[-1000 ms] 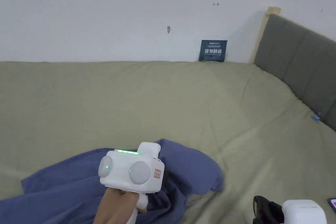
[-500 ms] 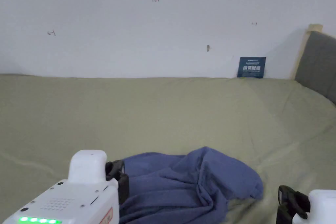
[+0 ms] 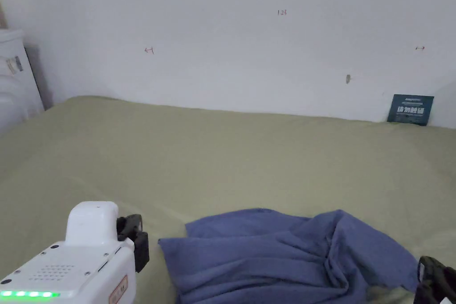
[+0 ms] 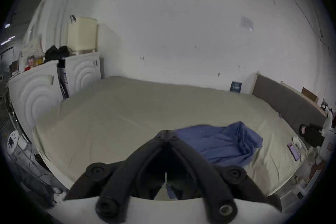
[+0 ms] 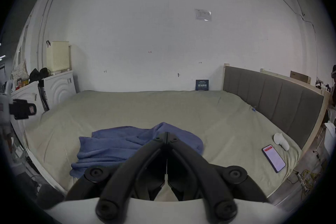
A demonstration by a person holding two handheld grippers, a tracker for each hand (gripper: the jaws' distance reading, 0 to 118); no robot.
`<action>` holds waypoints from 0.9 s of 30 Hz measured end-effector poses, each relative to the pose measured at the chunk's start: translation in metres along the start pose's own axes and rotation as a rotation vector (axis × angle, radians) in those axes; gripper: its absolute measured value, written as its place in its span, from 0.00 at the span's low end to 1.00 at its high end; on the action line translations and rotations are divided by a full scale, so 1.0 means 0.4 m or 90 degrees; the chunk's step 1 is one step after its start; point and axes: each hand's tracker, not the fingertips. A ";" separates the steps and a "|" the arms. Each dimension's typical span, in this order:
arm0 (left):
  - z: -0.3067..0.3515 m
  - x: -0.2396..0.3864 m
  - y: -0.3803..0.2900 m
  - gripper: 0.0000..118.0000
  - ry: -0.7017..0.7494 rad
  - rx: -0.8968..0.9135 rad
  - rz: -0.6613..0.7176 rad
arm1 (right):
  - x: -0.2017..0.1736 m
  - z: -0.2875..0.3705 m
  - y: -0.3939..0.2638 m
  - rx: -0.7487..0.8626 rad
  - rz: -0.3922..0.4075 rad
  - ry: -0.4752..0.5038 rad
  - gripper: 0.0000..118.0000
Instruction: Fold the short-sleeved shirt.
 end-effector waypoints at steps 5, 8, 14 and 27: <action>-0.247 -0.043 -0.039 0.00 -0.029 -0.154 0.030 | -0.012 -0.046 -0.021 -0.021 -0.004 0.011 0.02; -0.433 -0.053 -0.066 0.00 0.001 -0.228 0.005 | -0.018 -0.089 -0.043 -0.047 -0.005 0.015 0.02; -0.668 -0.066 -0.130 1.00 0.009 -0.350 -0.001 | -0.009 -0.175 -0.083 -0.098 0.006 0.008 0.02; -0.672 -0.037 -0.168 0.00 -0.018 -0.349 -0.011 | 0.139 -0.361 -0.100 -0.178 0.029 -0.067 0.02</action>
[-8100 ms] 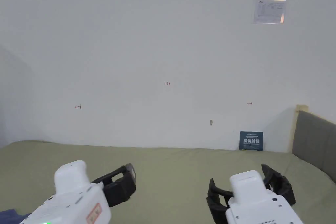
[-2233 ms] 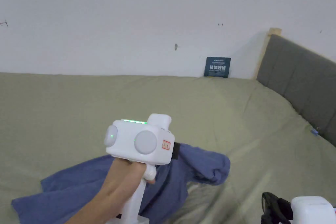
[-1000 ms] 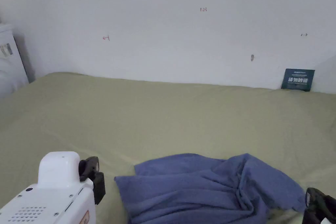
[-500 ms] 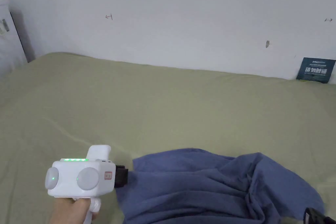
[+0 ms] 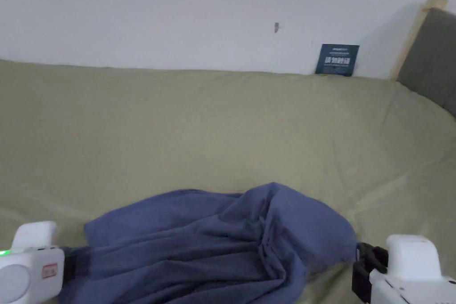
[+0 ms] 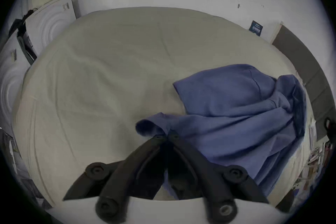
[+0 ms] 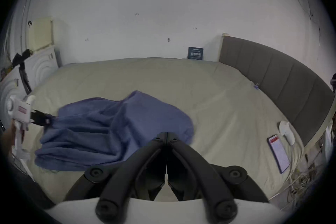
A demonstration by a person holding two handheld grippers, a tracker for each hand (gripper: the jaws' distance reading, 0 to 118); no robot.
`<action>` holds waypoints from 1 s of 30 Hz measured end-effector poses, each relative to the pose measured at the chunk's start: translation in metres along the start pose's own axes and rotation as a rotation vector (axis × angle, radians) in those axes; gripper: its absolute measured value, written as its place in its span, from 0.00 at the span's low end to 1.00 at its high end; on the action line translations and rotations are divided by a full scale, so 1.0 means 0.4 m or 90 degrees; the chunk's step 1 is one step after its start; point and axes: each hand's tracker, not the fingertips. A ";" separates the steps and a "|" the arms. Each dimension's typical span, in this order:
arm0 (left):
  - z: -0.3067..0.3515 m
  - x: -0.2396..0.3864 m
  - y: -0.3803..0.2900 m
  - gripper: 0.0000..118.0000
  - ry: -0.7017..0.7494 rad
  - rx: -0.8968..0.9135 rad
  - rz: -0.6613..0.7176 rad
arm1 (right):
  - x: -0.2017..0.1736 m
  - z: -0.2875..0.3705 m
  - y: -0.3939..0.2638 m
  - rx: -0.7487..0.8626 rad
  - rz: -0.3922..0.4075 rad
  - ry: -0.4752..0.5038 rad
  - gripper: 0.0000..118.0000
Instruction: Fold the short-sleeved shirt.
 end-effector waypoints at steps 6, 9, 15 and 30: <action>0.018 0.031 -0.006 0.00 0.005 -0.003 0.006 | 0.111 -0.210 0.072 -0.083 0.034 -0.028 0.02; 0.032 0.049 -0.013 0.00 0.002 -0.008 -0.006 | 0.152 -0.305 0.092 -0.131 -0.018 0.040 0.02; -0.020 -0.011 0.016 0.00 0.002 -0.012 -0.018 | 0.206 -0.408 0.094 -0.218 -0.111 0.148 0.72; 0.045 -0.040 0.041 0.00 -0.015 -0.004 0.032 | 0.121 -0.366 0.098 -0.244 -0.030 0.088 0.04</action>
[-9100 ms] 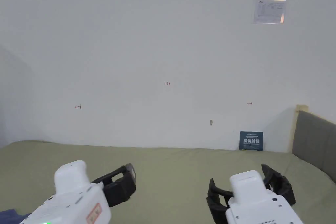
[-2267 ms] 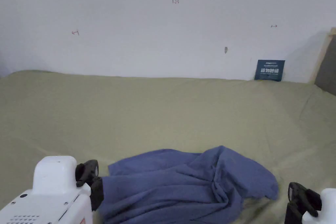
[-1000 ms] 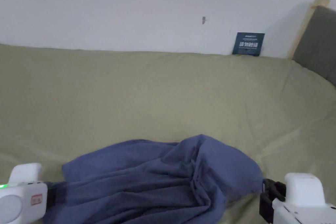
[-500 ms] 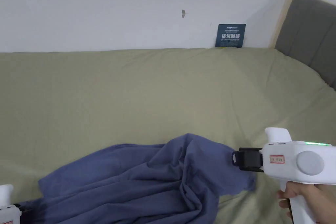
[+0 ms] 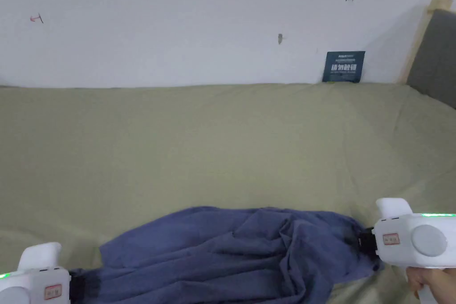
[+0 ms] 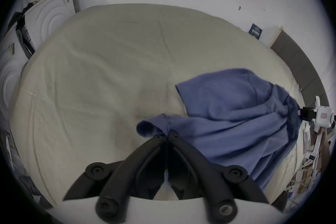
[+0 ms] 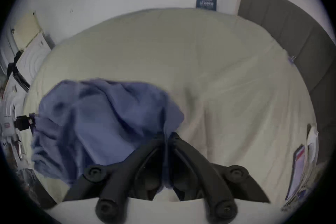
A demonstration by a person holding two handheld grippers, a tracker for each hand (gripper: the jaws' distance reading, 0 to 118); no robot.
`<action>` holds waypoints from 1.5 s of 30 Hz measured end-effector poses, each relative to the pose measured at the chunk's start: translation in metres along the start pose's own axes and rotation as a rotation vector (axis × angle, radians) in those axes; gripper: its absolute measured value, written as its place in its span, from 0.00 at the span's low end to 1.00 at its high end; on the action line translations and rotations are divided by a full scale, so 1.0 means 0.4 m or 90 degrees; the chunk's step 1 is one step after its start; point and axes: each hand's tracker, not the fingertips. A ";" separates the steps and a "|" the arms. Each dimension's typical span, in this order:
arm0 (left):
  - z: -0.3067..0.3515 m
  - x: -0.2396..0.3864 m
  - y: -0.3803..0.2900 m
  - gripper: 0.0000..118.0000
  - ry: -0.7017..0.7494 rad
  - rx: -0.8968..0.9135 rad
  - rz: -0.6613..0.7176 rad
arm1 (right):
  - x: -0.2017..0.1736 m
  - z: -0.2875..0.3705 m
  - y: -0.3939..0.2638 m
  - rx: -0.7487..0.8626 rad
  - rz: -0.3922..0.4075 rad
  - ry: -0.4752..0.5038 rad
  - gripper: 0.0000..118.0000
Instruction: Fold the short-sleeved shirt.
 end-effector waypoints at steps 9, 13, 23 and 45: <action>0.406 -0.049 0.109 0.00 0.031 0.175 -0.019 | 0.006 0.425 0.078 0.166 -0.008 0.020 0.04; 0.580 -0.059 0.146 0.00 0.076 0.240 -0.024 | 0.016 0.569 0.093 0.229 0.014 0.006 0.04; 0.801 -0.047 0.243 0.00 0.101 0.330 -0.012 | 0.043 0.756 0.157 0.304 0.012 -0.031 0.04; 0.705 0.052 0.611 0.00 0.176 0.395 -0.014 | -0.019 0.649 0.579 0.354 0.008 -0.082 0.04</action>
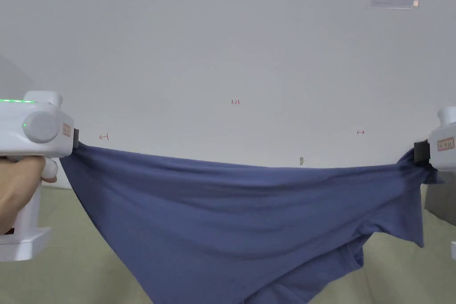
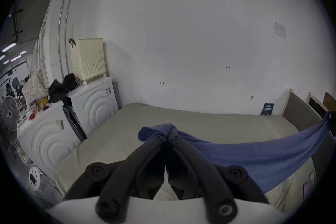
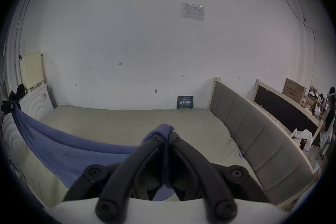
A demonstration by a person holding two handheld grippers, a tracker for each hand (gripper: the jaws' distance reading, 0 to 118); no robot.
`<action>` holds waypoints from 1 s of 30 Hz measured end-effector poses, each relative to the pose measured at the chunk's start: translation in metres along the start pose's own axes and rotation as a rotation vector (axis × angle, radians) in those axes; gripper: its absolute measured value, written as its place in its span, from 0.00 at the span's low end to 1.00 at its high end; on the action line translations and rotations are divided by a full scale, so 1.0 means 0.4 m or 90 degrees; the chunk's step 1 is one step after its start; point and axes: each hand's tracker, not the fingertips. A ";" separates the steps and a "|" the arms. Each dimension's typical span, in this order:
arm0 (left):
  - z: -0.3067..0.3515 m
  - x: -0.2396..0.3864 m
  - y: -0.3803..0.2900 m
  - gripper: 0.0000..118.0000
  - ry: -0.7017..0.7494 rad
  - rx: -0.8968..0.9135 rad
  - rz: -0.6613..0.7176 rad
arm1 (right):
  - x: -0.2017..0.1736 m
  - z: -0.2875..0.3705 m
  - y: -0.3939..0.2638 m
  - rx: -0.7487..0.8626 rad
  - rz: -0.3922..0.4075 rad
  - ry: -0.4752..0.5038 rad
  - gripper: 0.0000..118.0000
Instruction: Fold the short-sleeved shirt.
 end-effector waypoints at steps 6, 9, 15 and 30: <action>-0.095 0.062 0.089 0.00 0.033 0.029 -0.024 | -0.040 -0.106 0.097 0.010 0.035 -0.027 0.04; -0.136 0.085 0.116 0.00 0.043 0.040 -0.026 | -0.062 -0.146 0.131 0.007 0.039 -0.025 0.04; -0.213 0.109 0.094 0.00 0.048 0.028 -0.007 | -0.046 -0.190 0.138 -0.010 0.037 -0.058 0.04; -0.278 0.079 -0.416 0.00 -0.013 -0.146 -0.060 | -0.060 -0.236 -0.380 -0.122 0.033 -0.012 0.04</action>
